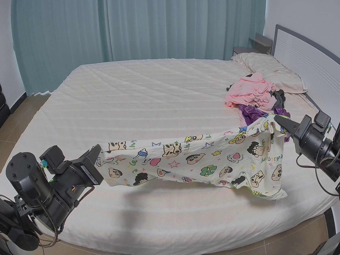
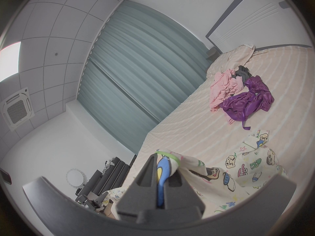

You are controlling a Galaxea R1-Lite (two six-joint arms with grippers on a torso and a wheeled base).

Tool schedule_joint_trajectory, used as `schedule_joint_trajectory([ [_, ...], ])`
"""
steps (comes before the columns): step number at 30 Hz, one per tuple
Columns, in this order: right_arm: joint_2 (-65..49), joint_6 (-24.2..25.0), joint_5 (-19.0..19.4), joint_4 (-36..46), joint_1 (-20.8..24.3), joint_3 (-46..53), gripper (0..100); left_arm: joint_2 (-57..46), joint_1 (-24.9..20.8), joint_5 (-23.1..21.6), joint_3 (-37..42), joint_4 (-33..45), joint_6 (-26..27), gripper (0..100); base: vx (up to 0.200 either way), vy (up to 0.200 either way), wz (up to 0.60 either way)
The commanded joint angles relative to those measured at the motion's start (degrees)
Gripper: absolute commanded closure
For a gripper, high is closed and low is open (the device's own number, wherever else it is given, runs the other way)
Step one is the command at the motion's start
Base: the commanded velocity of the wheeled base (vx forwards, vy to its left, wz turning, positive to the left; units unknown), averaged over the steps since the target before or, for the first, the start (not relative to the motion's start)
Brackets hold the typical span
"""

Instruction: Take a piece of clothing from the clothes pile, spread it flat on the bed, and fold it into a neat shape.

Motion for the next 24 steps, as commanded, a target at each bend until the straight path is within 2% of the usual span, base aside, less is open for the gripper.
schedule_joint_trajectory([
  [1, -2.32, -0.09, 0.37, 0.35, 0.27, 0.75, 100, -4.24, -0.43, 0.06, 0.2, 0.38, 0.45, 100, -0.2, 0.0, 0.0],
  [7, -8.12, -0.35, 0.89, 0.97, 0.53, 1.37, 100, -8.46, -1.66, 0.06, 0.29, 0.65, 0.54, 100, -0.2, 0.0, 0.0],
  [14, -18.76, -0.35, 2.47, 8.62, 1.23, 0.84, 100, -13.73, -6.75, 2.87, -0.41, 5.13, 1.77, 100, -0.2, 0.0, 0.0],
  [19, -25.44, -2.46, 3.44, 13.89, 3.87, 0.31, 100, -17.16, -6.93, 3.93, -0.85, 5.3, 5.72, 100, -0.2, 0.0, 0.0],
  [24, -27.64, -5.1, 5.64, 16.7, 4.05, -2.24, 100, -19.62, -6.49, 4.01, -3.05, 6.62, 8.53, 100, 0.0, 0.0, 0.0],
])
